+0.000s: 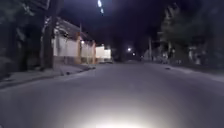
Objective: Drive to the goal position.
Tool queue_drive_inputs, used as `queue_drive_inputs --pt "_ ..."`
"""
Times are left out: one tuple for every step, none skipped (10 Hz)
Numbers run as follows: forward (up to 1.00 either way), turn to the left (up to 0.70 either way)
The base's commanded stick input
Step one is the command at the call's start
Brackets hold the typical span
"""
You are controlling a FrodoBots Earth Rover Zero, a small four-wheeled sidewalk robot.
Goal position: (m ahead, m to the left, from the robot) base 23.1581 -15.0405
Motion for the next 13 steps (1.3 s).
queue_drive_inputs --pt "1.0 0.0" --pt "1.0 0.0" --pt "1.0 0.0" --pt "1.0 0.0" --pt "1.0 0.0" --pt "1.0 0.0" --pt "1.0 0.0" --pt "1.0 0.0" --pt "1.0 0.0" --pt "1.0 0.0" --pt "1.0 0.0" --pt "1.0 0.0" --pt "1.0 0.0"
